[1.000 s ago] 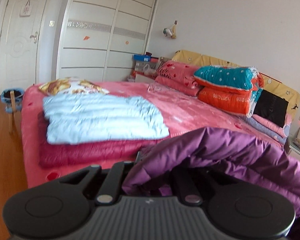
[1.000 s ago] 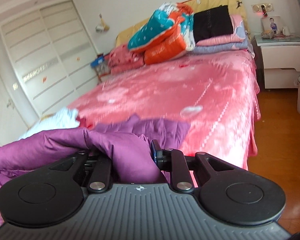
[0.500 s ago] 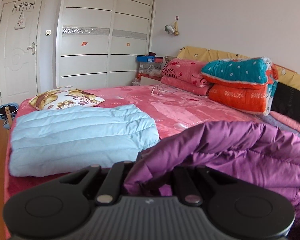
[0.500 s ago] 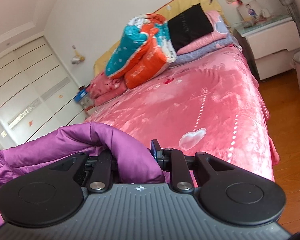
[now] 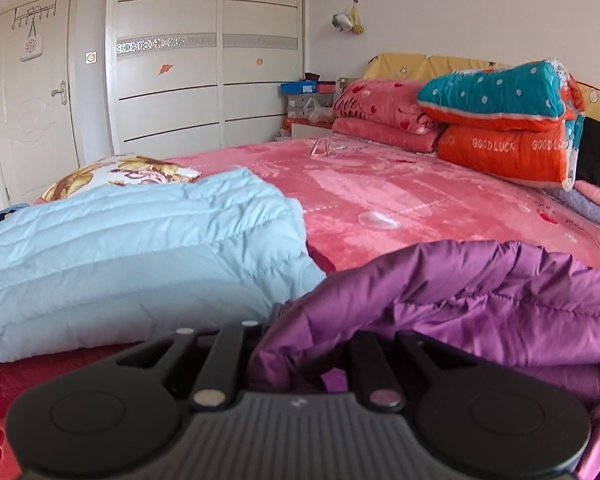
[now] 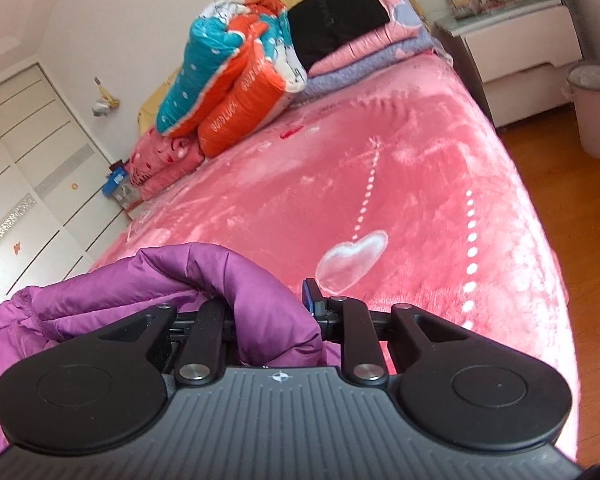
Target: Fold large clothes
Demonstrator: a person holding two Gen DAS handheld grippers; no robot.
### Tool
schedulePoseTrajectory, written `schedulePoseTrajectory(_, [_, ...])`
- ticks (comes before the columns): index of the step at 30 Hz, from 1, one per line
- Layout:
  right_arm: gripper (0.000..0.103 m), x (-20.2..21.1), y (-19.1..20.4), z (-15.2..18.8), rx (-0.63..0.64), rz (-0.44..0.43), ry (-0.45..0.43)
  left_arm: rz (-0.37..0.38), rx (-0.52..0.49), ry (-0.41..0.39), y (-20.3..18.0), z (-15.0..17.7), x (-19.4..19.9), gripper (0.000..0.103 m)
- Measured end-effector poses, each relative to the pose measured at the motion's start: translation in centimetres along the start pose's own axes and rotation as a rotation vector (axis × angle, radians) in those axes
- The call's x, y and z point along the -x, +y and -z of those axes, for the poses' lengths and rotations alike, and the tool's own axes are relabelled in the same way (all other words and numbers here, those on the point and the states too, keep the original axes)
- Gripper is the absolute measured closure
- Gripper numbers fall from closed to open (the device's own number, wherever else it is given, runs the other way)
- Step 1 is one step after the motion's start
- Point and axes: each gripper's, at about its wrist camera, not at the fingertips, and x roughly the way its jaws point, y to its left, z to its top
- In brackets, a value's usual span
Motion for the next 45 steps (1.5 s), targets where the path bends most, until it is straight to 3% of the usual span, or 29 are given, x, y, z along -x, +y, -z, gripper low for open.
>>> schedulePoseTrajectory(4, [0.066,-0.5,-0.2,0.2,-0.025,0.010,0.029,-0.004,0.012,0.006,0.9,-0.4,0.5,0.060])
schedulePoseTrajectory(8, [0.034,-0.5,-0.8,-0.2,-0.050,0.025,0.029,0.007,0.011,-0.006,2.6,-2.0,2.5,0.034])
schedulePoseTrajectory(10, [0.029,0.0,-1.0,-0.5,-0.059,0.017,0.019,0.006,-0.024,-0.034,3.1,-2.9,4.0,0.026])
schedulePoseTrajectory(14, [0.004,1.2,-0.8,-1.3,-0.044,0.014,-0.028,-0.010,-0.101,-0.077,3.7,-4.7,6.4,0.012])
schedulePoseTrajectory(18, [0.001,2.5,0.0,-2.2,-0.012,0.020,-0.068,-0.067,-0.251,-0.057,2.8,-5.7,6.6,0.003])
schedulePoseTrajectory(22, [0.000,3.4,0.8,-2.6,0.023,0.030,-0.090,-0.106,-0.469,0.106,1.8,-4.6,5.1,0.001])
schedulePoseTrajectory(25, [0.000,2.8,1.6,-2.3,0.090,0.085,-0.072,-0.087,-0.536,0.148,1.7,-3.2,5.3,0.001])
schedulePoseTrajectory(28, [0.000,0.9,1.8,-1.9,0.157,0.159,0.031,-0.033,-0.526,0.166,2.1,-1.7,6.2,0.001])
schedulePoseTrajectory(33, [0.000,0.3,1.7,-2.1,0.165,0.168,0.115,-0.004,-0.473,0.167,3.4,-0.6,7.3,0.001])
schedulePoseTrajectory(39, [0.000,2.6,1.8,-3.2,0.107,0.106,0.104,0.072,-0.390,0.067,4.5,-1.2,10.6,0.001])
schedulePoseTrajectory(45, [0.000,4.3,0.4,-4.2,-0.062,0.003,0.146,0.144,-0.297,0.018,5.3,-1.8,12.8,0.001])
